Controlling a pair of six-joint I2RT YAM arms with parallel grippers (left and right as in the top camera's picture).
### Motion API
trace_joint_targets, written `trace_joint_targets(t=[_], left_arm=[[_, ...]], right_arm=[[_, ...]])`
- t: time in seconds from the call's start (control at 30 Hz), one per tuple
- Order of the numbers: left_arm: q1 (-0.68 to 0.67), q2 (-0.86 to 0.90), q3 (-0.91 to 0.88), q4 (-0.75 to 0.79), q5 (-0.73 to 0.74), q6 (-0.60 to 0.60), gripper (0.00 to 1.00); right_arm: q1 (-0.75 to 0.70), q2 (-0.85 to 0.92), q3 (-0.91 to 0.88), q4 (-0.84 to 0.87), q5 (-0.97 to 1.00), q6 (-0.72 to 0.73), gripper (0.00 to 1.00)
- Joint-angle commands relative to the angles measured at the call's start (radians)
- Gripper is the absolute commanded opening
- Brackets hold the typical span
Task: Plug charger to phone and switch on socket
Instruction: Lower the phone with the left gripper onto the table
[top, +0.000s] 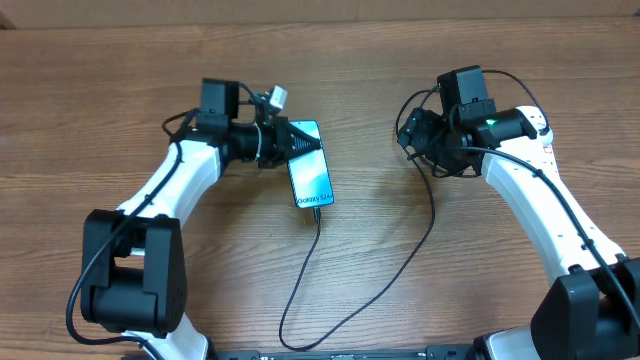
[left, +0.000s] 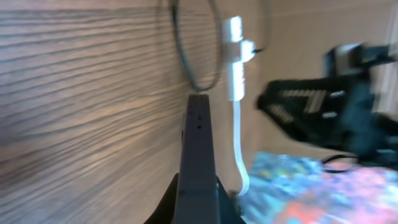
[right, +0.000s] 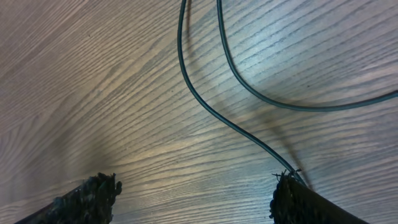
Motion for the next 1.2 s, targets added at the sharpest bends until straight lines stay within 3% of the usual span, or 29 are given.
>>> trace_joint_targets(t=[0.0, 0.4, 0.63, 1.17], left_arm=[[-0.041, -0.013, 0.011, -0.027, -0.137, 0.11, 0.04], [-0.134, 0.06, 0.011, -0.039, -0.222, 0.106, 0.04], [-0.134, 0.165, 0.011, -0.021, -0.19, 0.087, 0.04], [-0.137, 0.21, 0.011, -0.032, -0.238, 0.053, 0.05]], right_arm=[[-0.003, -0.015, 0.011, 0.002, 0.018, -0.008, 0.82], [-0.003, -0.014, -0.002, 0.002, 0.018, -0.008, 0.83], [-0.003, -0.014, -0.006, 0.004, 0.018, -0.008, 0.83], [-0.003, -0.014, -0.007, 0.006, 0.018, -0.008, 0.82]])
